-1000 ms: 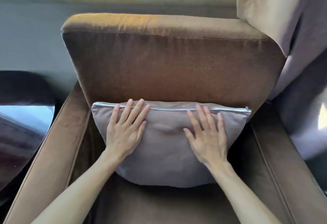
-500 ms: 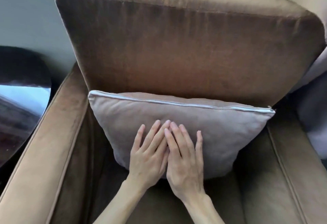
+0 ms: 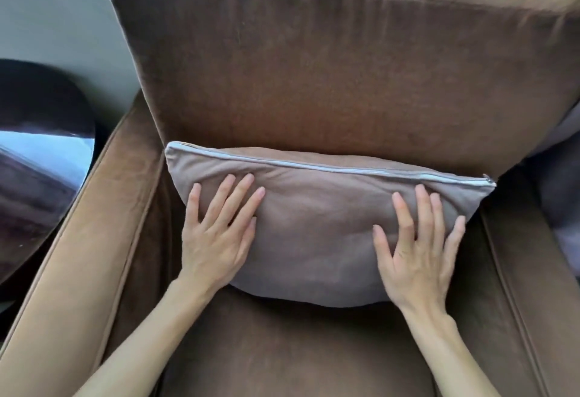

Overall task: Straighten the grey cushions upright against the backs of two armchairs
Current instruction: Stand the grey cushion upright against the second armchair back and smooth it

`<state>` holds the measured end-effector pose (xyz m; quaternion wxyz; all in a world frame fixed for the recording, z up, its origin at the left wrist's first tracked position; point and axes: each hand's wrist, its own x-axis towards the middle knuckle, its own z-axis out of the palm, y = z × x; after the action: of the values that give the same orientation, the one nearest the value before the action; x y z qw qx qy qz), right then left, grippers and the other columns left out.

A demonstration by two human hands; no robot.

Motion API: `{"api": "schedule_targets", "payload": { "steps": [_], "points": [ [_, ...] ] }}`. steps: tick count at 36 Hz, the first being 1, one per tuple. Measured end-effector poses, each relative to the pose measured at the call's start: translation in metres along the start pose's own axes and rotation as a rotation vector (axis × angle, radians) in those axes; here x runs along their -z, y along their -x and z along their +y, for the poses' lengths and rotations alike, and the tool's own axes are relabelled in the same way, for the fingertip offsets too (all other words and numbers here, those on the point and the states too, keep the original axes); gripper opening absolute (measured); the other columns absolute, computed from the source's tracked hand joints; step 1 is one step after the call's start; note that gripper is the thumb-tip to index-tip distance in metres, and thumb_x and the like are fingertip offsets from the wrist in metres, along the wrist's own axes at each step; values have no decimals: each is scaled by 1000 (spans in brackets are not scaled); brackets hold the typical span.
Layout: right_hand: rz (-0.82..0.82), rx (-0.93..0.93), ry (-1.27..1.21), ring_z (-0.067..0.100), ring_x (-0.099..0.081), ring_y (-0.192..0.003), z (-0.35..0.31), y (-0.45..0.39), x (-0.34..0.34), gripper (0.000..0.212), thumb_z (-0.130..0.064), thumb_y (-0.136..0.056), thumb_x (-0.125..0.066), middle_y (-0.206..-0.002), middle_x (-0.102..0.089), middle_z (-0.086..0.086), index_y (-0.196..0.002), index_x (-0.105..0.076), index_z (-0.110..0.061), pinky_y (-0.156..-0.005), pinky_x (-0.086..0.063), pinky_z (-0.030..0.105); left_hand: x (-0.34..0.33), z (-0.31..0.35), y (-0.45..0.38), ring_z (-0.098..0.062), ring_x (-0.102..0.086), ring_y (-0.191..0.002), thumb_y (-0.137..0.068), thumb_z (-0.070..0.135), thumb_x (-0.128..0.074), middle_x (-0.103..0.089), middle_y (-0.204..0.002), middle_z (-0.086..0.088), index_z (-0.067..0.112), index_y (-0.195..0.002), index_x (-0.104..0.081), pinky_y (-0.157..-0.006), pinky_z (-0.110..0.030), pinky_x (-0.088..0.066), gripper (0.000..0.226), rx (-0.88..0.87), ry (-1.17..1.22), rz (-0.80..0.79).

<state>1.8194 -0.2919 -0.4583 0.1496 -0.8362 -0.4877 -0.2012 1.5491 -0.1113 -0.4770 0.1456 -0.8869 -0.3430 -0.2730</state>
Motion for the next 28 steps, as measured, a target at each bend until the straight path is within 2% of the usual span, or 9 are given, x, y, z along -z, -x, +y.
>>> {"api": "schedule_targets", "payload": {
  "steps": [3, 6, 10, 12, 14, 16, 19, 22, 28],
  "points": [
    [121, 2, -129, 33, -30, -151, -28, 21, 9, 53, -22, -97, -55, -156, -37, 18, -146, -44, -4, -122, -16, 65, 15, 34, 14, -25, -30, -153, -105, 27, -45, -37, -163, -3, 19, -156, -37, -123, -57, -18, 53, 86, 137, 37],
    [134, 85, -253, 28, -34, -147, -63, 47, 11, 52, -13, -91, -61, -148, -42, 14, -140, -47, -2, -123, -18, 61, 22, 72, 27, -24, -32, -152, -104, 24, -46, -34, -165, 0, 17, -158, -34, -125, -52, -19, 55, 43, 286, 52],
    [-9, 180, -239, 24, -27, -152, -98, 60, -7, 60, -23, -98, -54, -158, -34, 8, -153, -33, -10, -125, -13, 57, 6, 95, 31, -22, -29, -154, -104, 26, -46, -29, -167, 4, 19, -158, -33, -125, -51, -16, 56, -22, 311, -12],
    [-60, 194, -152, 22, -27, -152, -92, 51, -22, 60, -34, -101, -47, -161, -32, 5, -156, -30, -17, -126, -11, 52, -11, 83, 28, -18, -23, -155, -104, 31, -46, -25, -168, 6, 22, -159, -29, -126, -48, -13, 58, -33, 211, -64],
    [-87, 207, -81, 17, -29, -149, -78, 37, -37, 59, -42, -101, -47, -163, -35, 0, -155, -35, -22, -125, -10, 45, -25, 64, 24, -14, -20, -156, -104, 36, -47, -25, -167, 8, 25, -160, -27, -127, -40, -12, 60, -59, 117, -99],
    [-96, 233, -41, 13, -31, -148, -65, 26, -47, 59, -47, -101, -48, -164, -31, -6, -155, -37, -25, -125, -12, 39, -35, 48, 17, -11, -20, -156, -104, 39, -47, -25, -167, 9, 26, -160, -28, -127, -34, -13, 61, -104, 62, -112],
    [-116, 265, -28, 9, -29, -150, -53, 25, -52, 63, -51, -102, -47, -165, -24, -10, -158, -29, -29, -125, -14, 35, -39, 34, 17, -8, -22, -154, -104, 39, -46, -26, -167, 12, 26, -160, -28, -126, -31, -16, 60, -134, 25, -137],
    [-127, 239, -3, 9, -31, -149, -39, 30, -46, 62, -51, -102, -46, -165, -26, -11, -158, -29, -30, -125, -13, 38, -32, 23, 23, -8, -22, -154, -105, 38, -45, -23, -168, 12, 26, -160, -28, -126, -31, -15, 59, -98, 4, -160],
    [-216, 179, 119, 20, -33, -150, 1, 53, -17, 65, -51, -103, -42, -165, -32, -2, -159, -26, -23, -124, -11, 58, 7, 5, 32, -10, -21, -155, -107, 33, -42, -21, -169, 9, 23, -161, -23, -126, -39, -21, 59, -79, 47, -285]
  ]
}}
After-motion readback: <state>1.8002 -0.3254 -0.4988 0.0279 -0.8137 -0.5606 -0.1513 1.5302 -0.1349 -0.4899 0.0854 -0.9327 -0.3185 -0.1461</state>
